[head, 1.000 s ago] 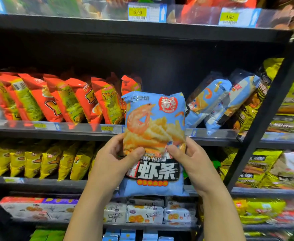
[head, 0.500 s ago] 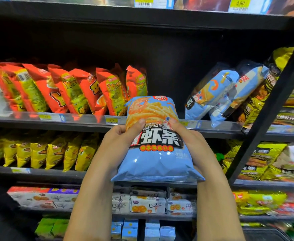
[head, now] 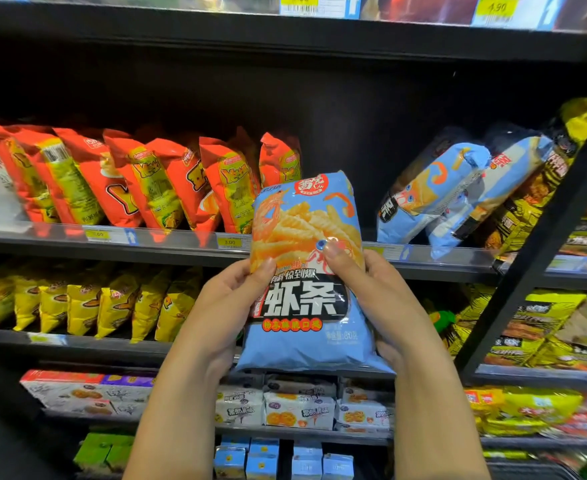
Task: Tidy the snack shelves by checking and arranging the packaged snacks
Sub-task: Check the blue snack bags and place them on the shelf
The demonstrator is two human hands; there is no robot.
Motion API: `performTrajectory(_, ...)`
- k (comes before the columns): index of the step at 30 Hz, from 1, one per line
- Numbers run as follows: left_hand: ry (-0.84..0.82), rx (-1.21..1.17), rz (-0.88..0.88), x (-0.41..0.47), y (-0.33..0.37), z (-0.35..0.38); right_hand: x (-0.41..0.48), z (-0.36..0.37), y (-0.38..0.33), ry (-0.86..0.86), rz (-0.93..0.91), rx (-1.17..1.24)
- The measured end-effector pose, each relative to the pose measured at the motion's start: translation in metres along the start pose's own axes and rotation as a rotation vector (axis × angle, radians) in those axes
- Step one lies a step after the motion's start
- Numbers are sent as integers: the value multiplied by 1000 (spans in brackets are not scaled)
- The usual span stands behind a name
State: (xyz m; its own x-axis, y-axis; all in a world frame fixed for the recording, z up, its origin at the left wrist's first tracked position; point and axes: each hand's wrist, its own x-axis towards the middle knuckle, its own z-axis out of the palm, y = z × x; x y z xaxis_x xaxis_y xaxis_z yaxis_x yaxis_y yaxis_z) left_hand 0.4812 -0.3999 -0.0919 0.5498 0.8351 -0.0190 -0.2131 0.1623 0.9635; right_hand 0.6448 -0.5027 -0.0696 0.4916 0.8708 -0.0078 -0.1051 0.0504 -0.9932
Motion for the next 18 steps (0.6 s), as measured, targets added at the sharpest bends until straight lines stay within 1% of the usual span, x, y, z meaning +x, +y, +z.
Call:
performTrajectory(4,-8,9,29,4,-2,-3,-2,4,-2,20,-35,-72)
performTrajectory(7,-21,14,36,4,-5,0,-7,5,-4,-11,-81,-174)
performTrajectory(11,-24,-61,-4,1,-6,5,-13,7,-6,-60,-93,-111)
performTrajectory(14,-14,-131,-25,1,-8,6,-16,7,-9,-76,-127,-112)
performTrajectory(18,-27,-143,10,0,-9,8,-16,3,-7,-68,-147,-128)
